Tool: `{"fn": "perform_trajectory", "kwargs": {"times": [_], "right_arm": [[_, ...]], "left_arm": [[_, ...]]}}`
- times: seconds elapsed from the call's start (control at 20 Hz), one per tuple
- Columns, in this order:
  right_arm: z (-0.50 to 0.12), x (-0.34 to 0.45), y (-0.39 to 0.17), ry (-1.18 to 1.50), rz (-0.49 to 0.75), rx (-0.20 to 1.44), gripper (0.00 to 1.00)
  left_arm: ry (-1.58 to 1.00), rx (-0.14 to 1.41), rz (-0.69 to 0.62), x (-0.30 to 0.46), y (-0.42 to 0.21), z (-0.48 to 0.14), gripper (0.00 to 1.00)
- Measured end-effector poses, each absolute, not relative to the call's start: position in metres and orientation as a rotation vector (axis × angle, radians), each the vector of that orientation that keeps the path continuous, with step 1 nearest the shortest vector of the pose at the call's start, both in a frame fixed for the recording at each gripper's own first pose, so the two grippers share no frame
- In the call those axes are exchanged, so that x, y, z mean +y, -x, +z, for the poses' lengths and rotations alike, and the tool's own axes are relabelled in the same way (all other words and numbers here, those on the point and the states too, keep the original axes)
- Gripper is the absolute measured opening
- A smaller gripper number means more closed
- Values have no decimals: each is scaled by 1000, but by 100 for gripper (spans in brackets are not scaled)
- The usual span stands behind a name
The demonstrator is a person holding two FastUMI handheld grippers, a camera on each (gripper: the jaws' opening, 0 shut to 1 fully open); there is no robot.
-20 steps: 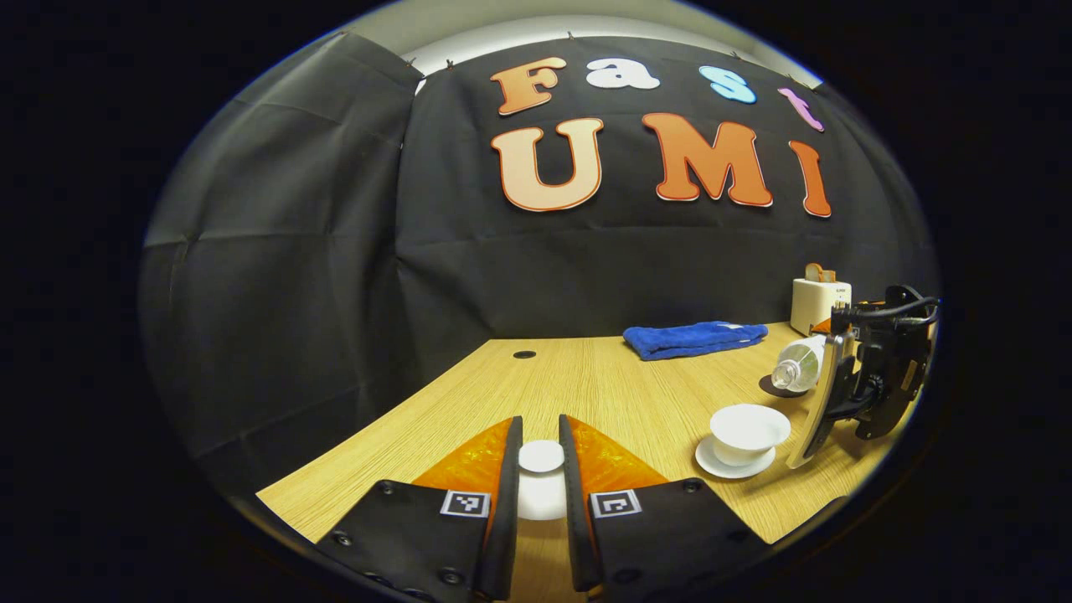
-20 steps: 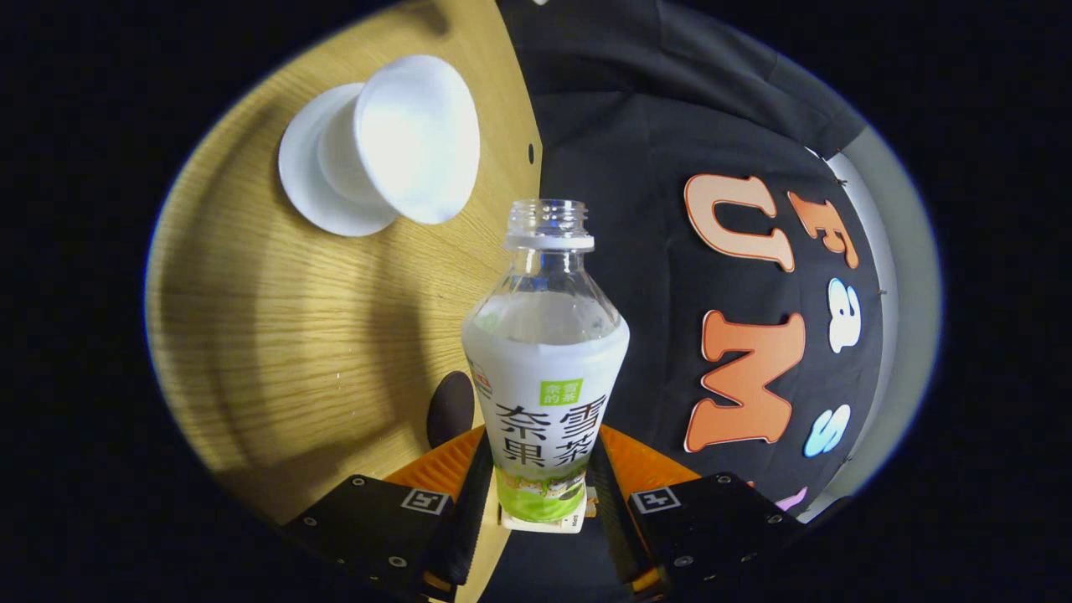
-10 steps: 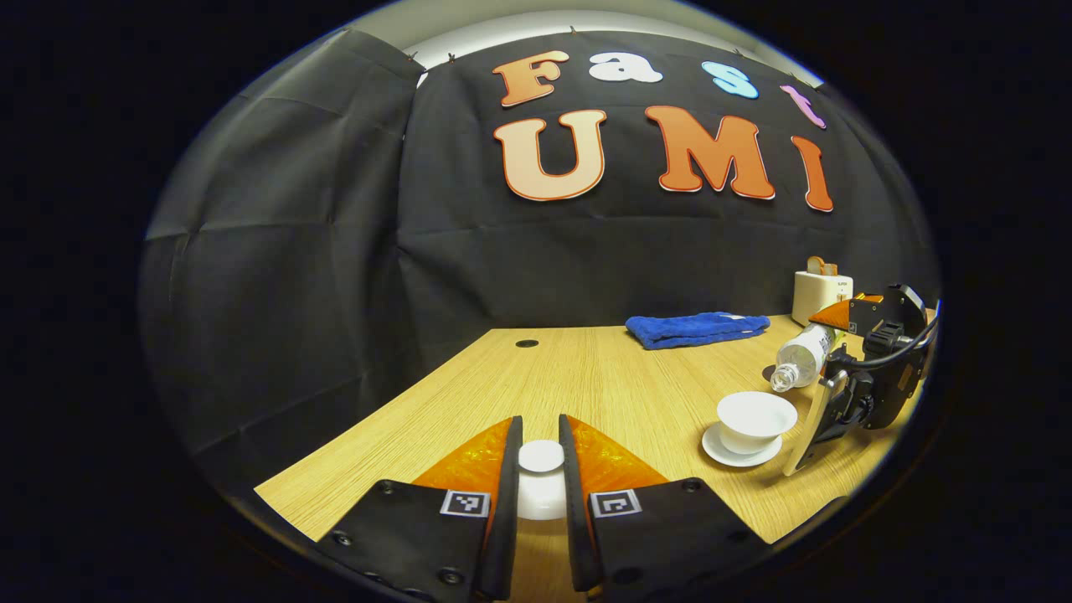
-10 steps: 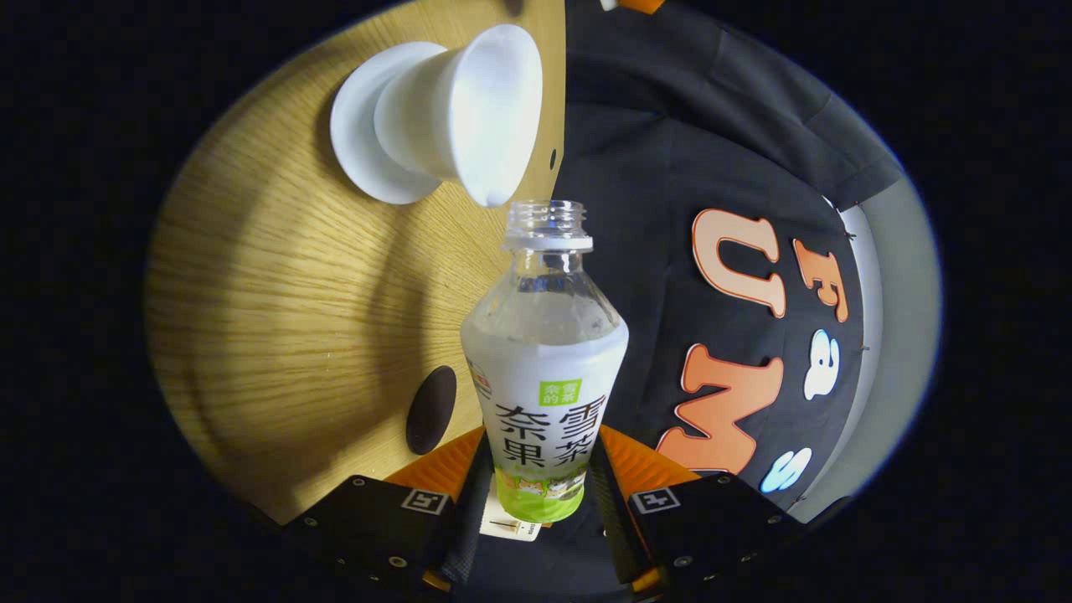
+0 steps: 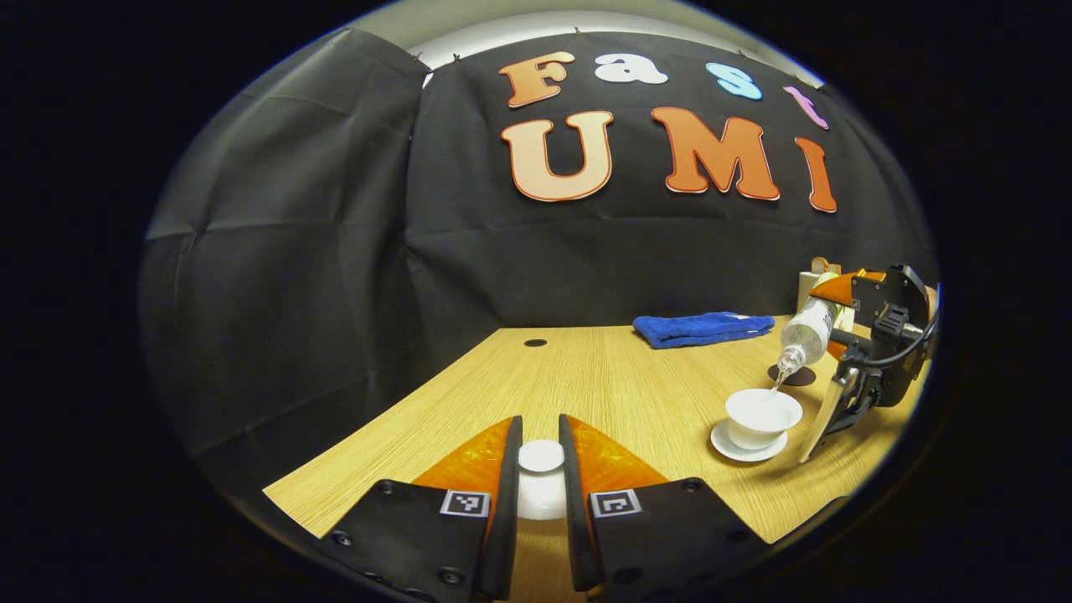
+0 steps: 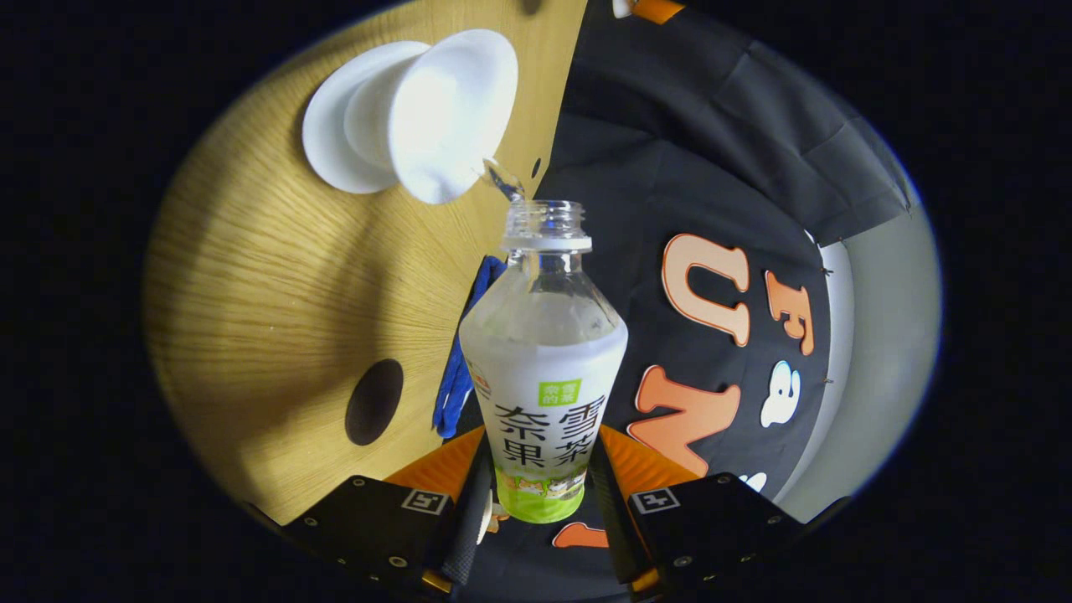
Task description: Open the teacup lid with one hand, grasp the water bottle and pour water into the teacup with the other hand; after pouring, place the water bottle on the coaster and then close the teacup lid.
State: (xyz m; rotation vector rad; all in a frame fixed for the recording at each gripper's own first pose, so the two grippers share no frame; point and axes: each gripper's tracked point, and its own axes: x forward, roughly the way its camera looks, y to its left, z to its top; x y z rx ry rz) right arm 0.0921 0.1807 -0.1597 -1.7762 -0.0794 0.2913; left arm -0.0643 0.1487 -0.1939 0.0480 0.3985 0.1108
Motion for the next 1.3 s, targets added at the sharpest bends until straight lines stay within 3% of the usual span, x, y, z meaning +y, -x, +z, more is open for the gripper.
{"fn": "perform_trajectory", "kwargs": {"times": [0.1, 0.25, 0.45, 0.5, 0.6, 1.3], "right_arm": [[-149, 184, -92, 1790, 290, -115, 64], [-136, 186, -94, 1806, 286, -155, 64], [-119, 191, -97, 1839, 273, -212, 64], [-114, 190, -99, 1845, 269, -223, 64], [-117, 189, -101, 1855, 282, -213, 64], [-92, 212, -92, 2010, 288, -399, 64]], "left_arm": [[-50, 393, 113, 150, 65, -191, 27], [-53, 389, 116, 152, 67, -187, 33], [-56, 384, 119, 154, 68, -184, 27], [-56, 386, 119, 154, 69, -184, 30], [-57, 385, 117, 153, 69, -184, 27], [-44, 385, 112, 150, 71, -181, 30]]}}
